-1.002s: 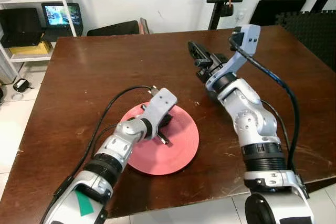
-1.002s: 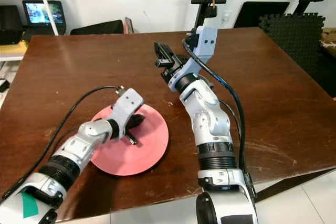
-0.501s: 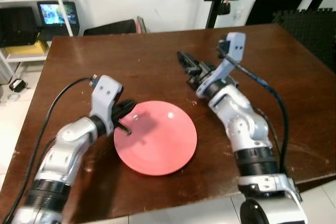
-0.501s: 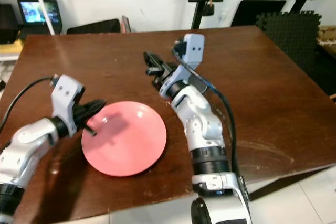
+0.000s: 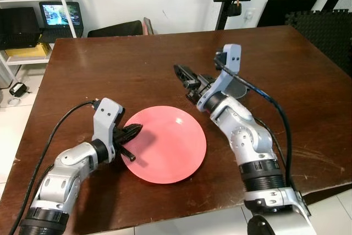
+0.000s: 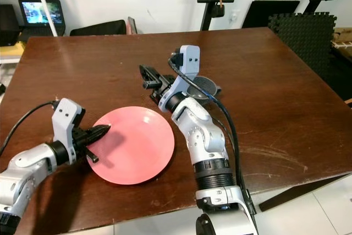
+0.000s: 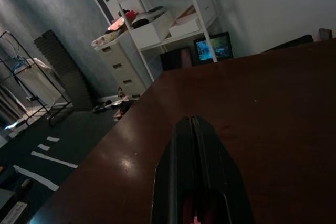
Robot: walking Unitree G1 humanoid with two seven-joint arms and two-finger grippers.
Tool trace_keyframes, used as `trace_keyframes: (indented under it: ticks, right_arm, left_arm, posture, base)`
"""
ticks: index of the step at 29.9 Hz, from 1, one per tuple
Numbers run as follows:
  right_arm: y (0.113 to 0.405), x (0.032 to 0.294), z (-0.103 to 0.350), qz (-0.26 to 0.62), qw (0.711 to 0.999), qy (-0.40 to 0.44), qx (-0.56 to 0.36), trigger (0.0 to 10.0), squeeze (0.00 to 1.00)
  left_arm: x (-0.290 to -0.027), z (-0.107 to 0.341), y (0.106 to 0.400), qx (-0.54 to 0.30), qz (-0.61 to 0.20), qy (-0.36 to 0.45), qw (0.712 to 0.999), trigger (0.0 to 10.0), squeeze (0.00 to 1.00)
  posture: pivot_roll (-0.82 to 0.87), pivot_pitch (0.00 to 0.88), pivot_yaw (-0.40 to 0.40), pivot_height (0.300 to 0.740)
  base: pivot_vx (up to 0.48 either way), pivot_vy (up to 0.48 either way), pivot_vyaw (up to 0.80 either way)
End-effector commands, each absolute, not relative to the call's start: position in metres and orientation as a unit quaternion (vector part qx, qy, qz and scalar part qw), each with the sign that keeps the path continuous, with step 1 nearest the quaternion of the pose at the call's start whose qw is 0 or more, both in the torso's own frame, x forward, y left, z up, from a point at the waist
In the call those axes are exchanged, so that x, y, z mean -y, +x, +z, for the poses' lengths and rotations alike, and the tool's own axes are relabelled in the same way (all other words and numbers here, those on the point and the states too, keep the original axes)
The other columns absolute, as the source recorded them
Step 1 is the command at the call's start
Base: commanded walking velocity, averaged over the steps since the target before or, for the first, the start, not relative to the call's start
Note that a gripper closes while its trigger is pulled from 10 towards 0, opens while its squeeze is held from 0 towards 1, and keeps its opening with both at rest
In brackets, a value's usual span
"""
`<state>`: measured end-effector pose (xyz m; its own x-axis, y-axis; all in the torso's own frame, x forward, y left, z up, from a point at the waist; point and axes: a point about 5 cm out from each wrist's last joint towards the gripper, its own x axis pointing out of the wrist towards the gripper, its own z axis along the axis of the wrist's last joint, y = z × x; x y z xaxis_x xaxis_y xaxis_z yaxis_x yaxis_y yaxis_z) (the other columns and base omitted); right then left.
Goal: Setting the table
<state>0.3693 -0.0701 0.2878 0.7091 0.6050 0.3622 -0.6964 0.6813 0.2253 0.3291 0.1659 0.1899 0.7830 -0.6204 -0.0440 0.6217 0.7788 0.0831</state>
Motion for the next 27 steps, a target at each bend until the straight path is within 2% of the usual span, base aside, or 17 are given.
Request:
trace_keyframes:
  ticks: [1,9,18,27]
  right_arm:
    - [0.369,0.067,0.282,0.365,0.905,0.183,0.117,10.0,0.00]
    - [0.369,0.066,0.283,0.364,0.905,0.187,0.116,10.0,0.00]
    - [0.369,0.069,0.284,0.361,0.905,0.191,0.116,10.0,0.00]
    - [0.369,0.066,0.285,0.370,0.896,0.223,0.103,10.0,0.00]
  left_arm:
    - [-0.165,0.178,0.323,-0.034,-0.342,0.049,0.938,10.0,0.00]
    - [-0.168,0.160,0.318,-0.075,-0.344,0.066,0.934,10.0,0.00]
    - [-0.184,0.138,0.311,-0.123,-0.308,0.087,0.940,10.0,0.00]
    - [-0.179,0.132,0.307,-0.131,-0.310,0.077,0.939,10.0,0.00]
  posture:
    - [0.03,0.218,0.026,0.740]
    - [0.03,0.220,0.026,0.740]
    - [0.03,0.224,0.023,0.740]
    - [0.01,0.236,0.007,0.740]
  base:
    - [0.000,0.000,0.00]
    - [0.000,0.000,0.00]
    - [0.000,0.000,0.00]
    - [0.000,0.000,0.00]
